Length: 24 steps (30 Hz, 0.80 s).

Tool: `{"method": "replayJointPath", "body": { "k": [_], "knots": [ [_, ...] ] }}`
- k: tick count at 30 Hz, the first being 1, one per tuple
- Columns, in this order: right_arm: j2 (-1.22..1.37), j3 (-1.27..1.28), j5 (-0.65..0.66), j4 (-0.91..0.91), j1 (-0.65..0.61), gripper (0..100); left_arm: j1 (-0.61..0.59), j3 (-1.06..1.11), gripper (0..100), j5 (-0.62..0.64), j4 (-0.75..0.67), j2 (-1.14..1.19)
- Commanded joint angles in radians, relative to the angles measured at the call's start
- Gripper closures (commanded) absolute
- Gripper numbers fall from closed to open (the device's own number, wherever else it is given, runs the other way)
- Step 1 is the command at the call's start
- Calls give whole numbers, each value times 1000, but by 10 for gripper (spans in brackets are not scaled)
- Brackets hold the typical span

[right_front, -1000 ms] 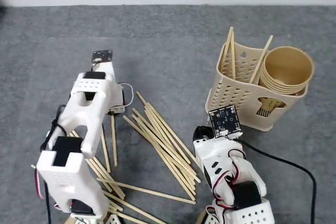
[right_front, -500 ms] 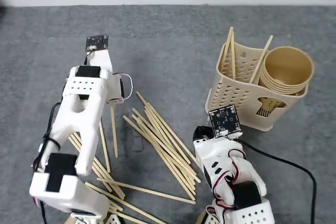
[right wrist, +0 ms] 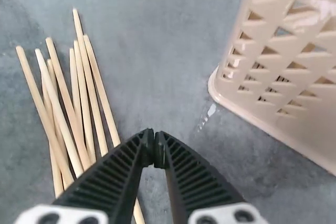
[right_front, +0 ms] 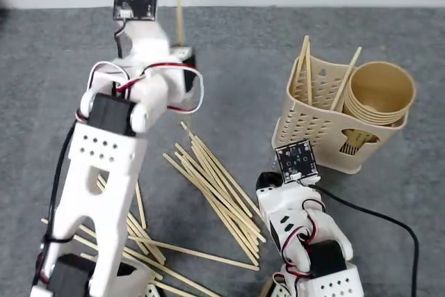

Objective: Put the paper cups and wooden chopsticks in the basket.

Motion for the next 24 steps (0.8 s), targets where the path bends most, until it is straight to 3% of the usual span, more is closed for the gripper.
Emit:
{"method": "replayJointPath", "body": {
  "k": [1,11,19,24],
  "knots": [
    [-12,-25,-2,16,65,988,69,-58,989,-9,-186,-51],
    [-12,-114,-11,8,361,989,285,22,989,-9,-574,-48],
    [-12,-126,-12,7,394,989,356,220,989,-9,-927,-41],
    [-12,-124,-12,7,389,989,353,245,989,-6,-1053,91]
  ]
}}
